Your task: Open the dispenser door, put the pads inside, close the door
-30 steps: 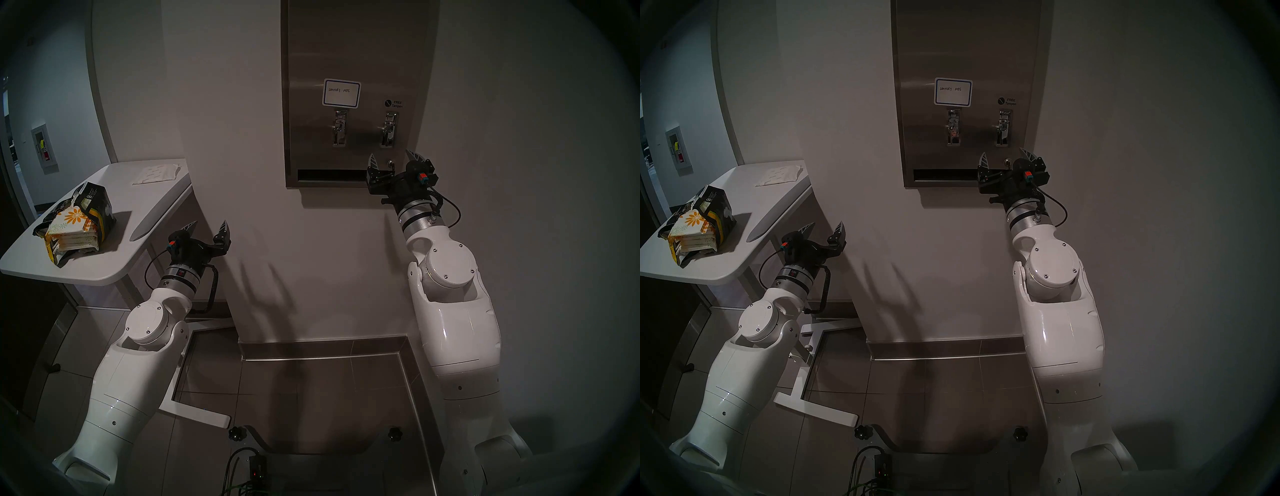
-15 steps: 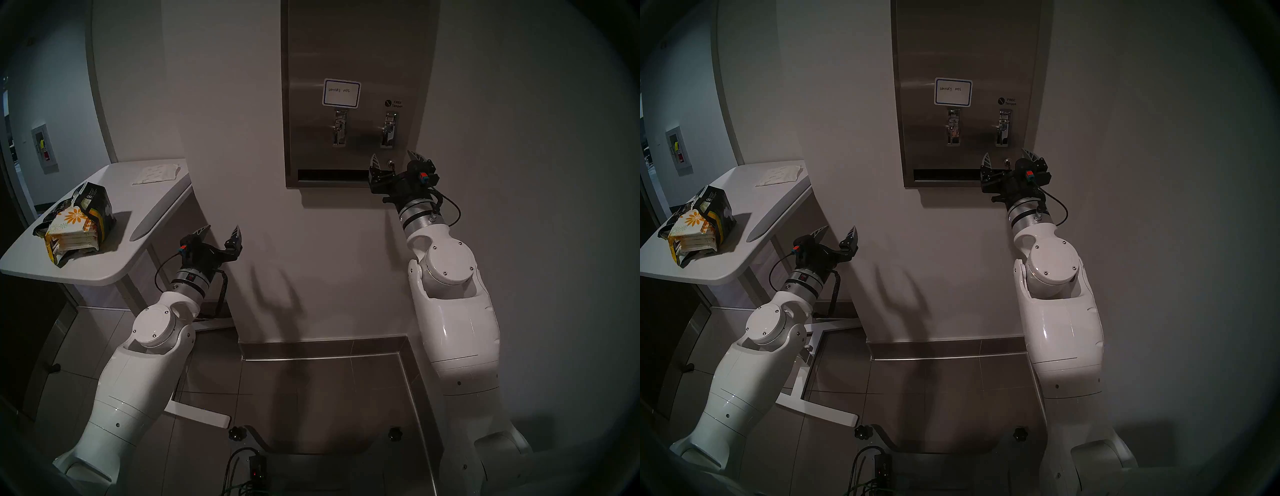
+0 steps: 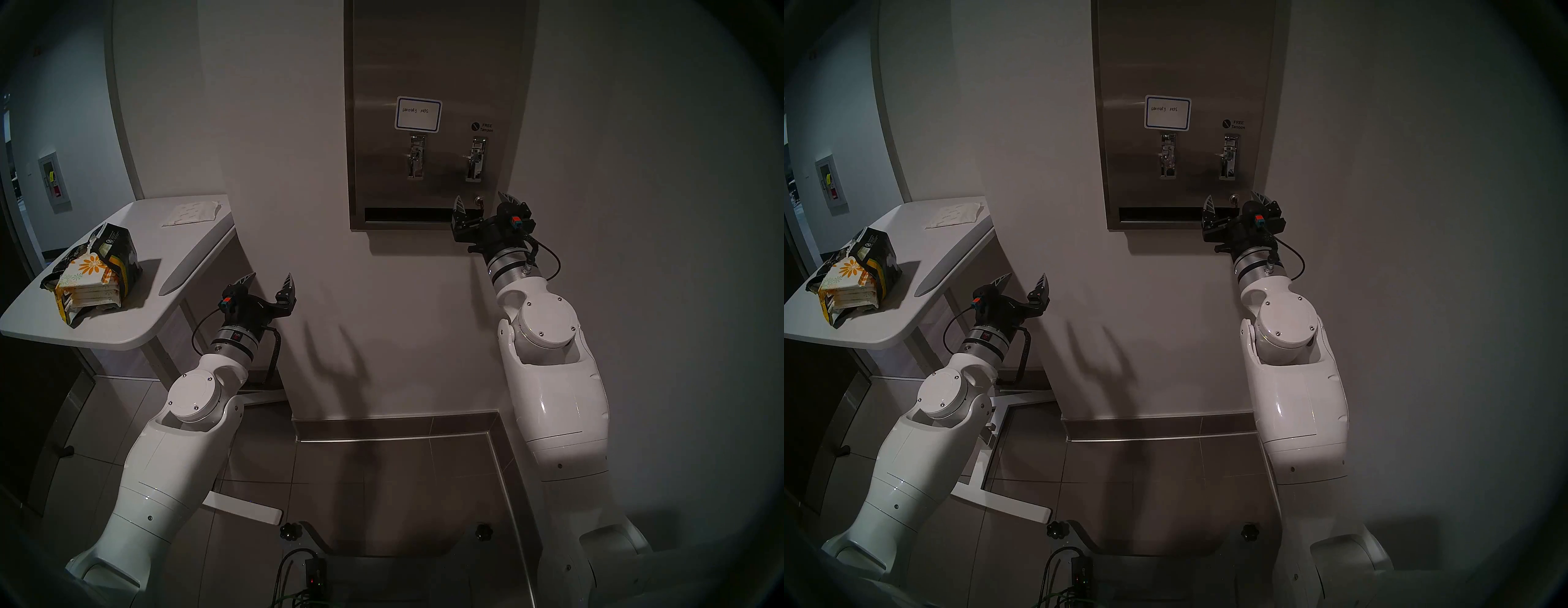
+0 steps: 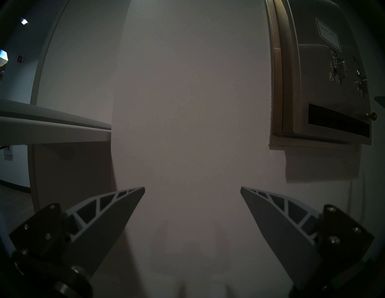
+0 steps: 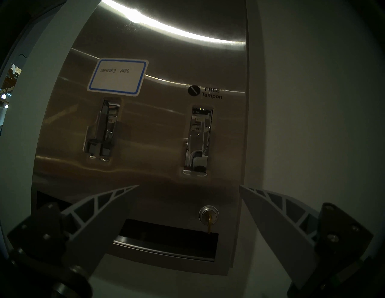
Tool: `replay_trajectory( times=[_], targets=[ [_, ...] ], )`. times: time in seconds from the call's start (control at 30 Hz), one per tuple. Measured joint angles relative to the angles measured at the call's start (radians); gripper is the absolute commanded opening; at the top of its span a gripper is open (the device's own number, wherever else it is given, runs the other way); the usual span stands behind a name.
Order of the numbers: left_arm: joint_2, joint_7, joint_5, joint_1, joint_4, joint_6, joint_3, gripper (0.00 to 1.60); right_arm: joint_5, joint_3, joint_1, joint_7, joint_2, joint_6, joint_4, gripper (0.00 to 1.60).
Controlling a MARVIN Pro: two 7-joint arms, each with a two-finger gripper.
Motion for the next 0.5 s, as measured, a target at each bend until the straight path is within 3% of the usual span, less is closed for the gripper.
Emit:
replay_trajectory(
  times=[0.5],
  targets=[
    [-0.002,-0.006,0.010,-0.007,0.002,-0.001,-0.001,1.60,-0.002,0.007,0.016,-0.011,-0.002,-0.004,0.046,1.60]
  ],
)
